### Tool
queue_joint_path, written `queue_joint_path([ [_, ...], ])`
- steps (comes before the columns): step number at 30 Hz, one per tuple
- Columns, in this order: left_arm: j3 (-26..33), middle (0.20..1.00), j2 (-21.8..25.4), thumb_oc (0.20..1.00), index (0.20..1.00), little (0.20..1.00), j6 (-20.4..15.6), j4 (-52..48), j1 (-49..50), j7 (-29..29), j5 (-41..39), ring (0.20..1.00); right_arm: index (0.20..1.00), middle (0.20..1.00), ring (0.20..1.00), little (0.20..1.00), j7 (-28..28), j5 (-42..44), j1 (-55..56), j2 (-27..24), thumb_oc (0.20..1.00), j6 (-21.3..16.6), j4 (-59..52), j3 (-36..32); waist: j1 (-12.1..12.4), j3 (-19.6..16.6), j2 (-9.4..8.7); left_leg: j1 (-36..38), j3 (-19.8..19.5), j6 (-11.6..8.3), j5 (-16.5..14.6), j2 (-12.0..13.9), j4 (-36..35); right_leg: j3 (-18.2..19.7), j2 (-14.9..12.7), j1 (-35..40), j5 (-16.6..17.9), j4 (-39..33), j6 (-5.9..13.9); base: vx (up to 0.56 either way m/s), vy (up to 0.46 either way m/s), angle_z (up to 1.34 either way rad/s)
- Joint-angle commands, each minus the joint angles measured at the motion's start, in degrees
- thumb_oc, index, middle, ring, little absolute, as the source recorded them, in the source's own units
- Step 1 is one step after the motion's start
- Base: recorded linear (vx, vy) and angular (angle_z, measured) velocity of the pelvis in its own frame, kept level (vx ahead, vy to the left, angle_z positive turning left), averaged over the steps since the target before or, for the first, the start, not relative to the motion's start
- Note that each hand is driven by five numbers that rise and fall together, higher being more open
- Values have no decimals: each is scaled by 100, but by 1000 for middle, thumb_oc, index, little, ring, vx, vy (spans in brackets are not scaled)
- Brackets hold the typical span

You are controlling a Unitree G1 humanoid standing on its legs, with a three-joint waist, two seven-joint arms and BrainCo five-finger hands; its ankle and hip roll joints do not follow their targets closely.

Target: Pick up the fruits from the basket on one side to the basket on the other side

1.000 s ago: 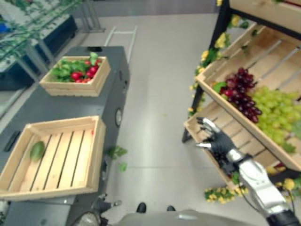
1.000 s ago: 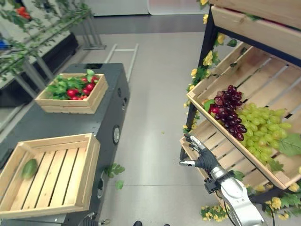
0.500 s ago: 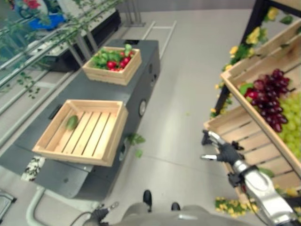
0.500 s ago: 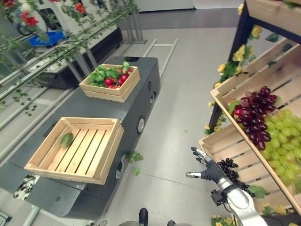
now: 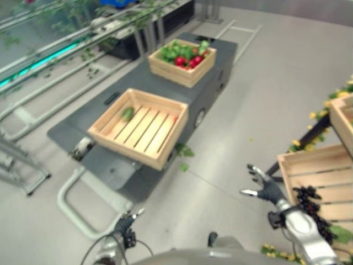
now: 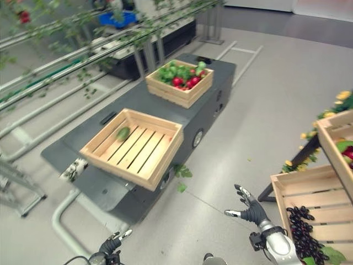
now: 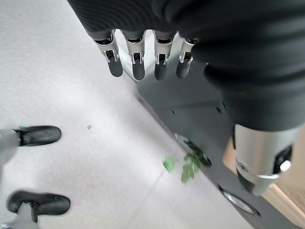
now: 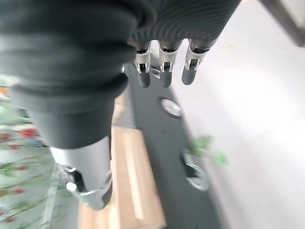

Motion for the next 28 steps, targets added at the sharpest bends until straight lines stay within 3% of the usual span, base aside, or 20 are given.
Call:
queue_joint_path([
  [1,15,1000,178,1000,1000,1000,-132,-227,-26,-19,-151,1000,1000,1000,1000,1000,-297,-158,-375,187,1000,-59,492,309,45,-30,-322,155,-73,-233,-438,-41,-96,331,154,-517,1322,-1316,549,-103,70,14],
  [3,-11,1000,225,1000,1000,1000,-137,-246,-65,4,-133,1000,1000,1000,1000,1000,-362,-192,-451,256,1000,-23,826,359,43,16,-347,137,-121,-244,-343,-25,-203,468,176,-615,1346,-1266,579,-156,64,9],
  [4,-59,1000,277,1000,1000,1000,-126,-236,-142,25,-156,1000,1000,1000,1000,1000,-426,-180,-580,343,1000,-4,1190,415,30,85,-382,87,-199,-239,-235,5,-265,789,250,-743,1303,-1096,612,-288,73,27],
  [5,-269,1000,294,1000,1000,1000,-134,-144,-229,48,1,1000,1000,1000,1000,1000,-536,-273,-712,424,1000,47,2061,515,35,114,-431,-84,-417,-171,-126,-18,-212,1420,600,-684,1032,-875,576,-288,49,43],
  [6,-313,1000,280,1000,1000,1000,-128,-123,-259,73,-33,1000,1000,1000,1000,1000,-566,-263,-761,467,1000,88,2327,556,45,92,-461,-201,-500,-151,-47,-53,-183,1545,701,-670,951,-778,526,-236,53,68],
  [8,-330,1000,257,1000,1000,1000,-113,-40,-282,66,-35,1000,1000,1000,1000,1000,-577,-212,-814,539,1000,122,2834,591,88,44,-479,-275,-540,-136,-1,-61,-164,1520,747,-523,793,-722,452,-102,-3,65],
  [9,-323,1000,209,1000,1000,1000,-53,287,-286,76,29,1000,1000,1000,1000,1000,-610,-310,-942,676,1000,210,3820,638,249,-50,-465,-396,-494,-148,108,0,-170,1277,749,-206,473,-613,323,-120,-30,28],
  [11,-266,1000,172,1000,1000,1000,-13,590,-295,48,28,1000,1000,1000,1000,1000,-666,-248,-1051,844,1000,312,4754,525,383,-179,-459,-488,-479,-156,178,22,-187,1303,862,76,194,-540,289,-108,-36,-11],
  [14,-153,1000,128,1000,1000,1000,48,866,-288,4,-66,1000,1000,1000,1000,1000,-720,-367,-1125,949,1000,457,5393,406,528,-322,-514,-469,-423,-178,129,-15,-165,1239,729,408,248,-1027,279,-30,-81,-12],
  [18,-20,1000,100,1000,1000,1000,108,1032,-250,-69,-89,1000,1000,1000,1000,1000,-637,-546,-1068,937,1000,513,5563,390,493,-467,-452,-332,-381,-225,89,56,-154,1362,739,591,311,-1270,267,64,-77,-14],
  [28,-99,1000,-30,1000,1000,1000,261,1362,-234,-196,242,1000,1000,1000,1000,1000,-652,-653,-1359,894,1000,588,5710,425,488,-524,-338,-164,-478,-336,20,131,2,1264,860,934,282,-1594,103,27,-78,4],
])
